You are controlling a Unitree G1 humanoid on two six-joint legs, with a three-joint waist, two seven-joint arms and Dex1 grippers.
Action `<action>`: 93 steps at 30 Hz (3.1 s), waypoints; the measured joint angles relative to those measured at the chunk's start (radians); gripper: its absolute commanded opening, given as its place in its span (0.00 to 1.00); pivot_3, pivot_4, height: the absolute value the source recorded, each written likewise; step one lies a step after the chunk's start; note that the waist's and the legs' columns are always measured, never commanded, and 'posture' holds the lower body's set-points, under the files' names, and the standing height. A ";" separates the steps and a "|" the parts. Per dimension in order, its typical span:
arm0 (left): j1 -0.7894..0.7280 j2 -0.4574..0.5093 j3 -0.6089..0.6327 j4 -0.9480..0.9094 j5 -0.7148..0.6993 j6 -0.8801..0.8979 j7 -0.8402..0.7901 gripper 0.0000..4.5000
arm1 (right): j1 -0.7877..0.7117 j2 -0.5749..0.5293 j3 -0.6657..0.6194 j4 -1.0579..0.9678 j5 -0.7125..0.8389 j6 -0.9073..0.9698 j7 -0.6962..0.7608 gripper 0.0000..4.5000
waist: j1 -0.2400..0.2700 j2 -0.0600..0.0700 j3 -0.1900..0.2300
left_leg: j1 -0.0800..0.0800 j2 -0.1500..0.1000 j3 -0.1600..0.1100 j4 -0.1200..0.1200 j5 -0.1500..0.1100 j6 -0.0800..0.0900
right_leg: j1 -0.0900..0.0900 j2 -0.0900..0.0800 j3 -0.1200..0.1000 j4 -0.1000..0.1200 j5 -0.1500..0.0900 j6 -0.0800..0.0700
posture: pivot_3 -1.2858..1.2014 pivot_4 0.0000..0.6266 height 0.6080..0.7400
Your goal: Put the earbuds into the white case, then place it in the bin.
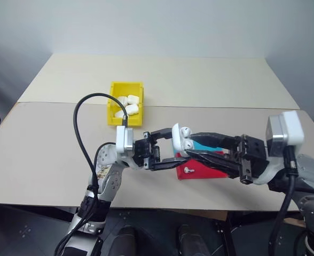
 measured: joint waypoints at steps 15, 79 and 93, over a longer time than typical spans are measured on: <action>-0.055 -0.041 -0.016 0.168 0.096 -0.117 -0.029 0.61 | -0.727 -0.282 0.292 0.169 -0.042 0.256 0.045 0.01 | 0.001 0.001 0.000 | -0.003 0.000 0.000 0.000 0.000 0.000 | -0.002 0.000 0.000 -0.002 0.000 0.000 | 0.52 0.24 1.00; -0.447 -0.006 0.202 0.478 0.677 0.515 1.236 0.99 | -0.377 -0.119 0.101 0.144 -0.334 0.314 -0.224 0.00 | 0.002 -0.002 0.000 | -0.004 -0.001 -0.001 0.001 0.000 0.000 | -0.003 -0.001 -0.001 0.000 0.001 0.001 | 0.52 0.24 1.00; -0.327 0.022 0.391 0.161 0.209 0.604 0.933 0.99 | -0.195 -0.160 0.102 0.118 -0.471 0.145 -0.127 0.00 | -0.002 -0.002 0.000 | -0.003 -0.001 -0.001 0.001 0.000 0.000 | -0.002 -0.001 -0.001 0.000 0.001 0.001 | 0.52 0.24 1.00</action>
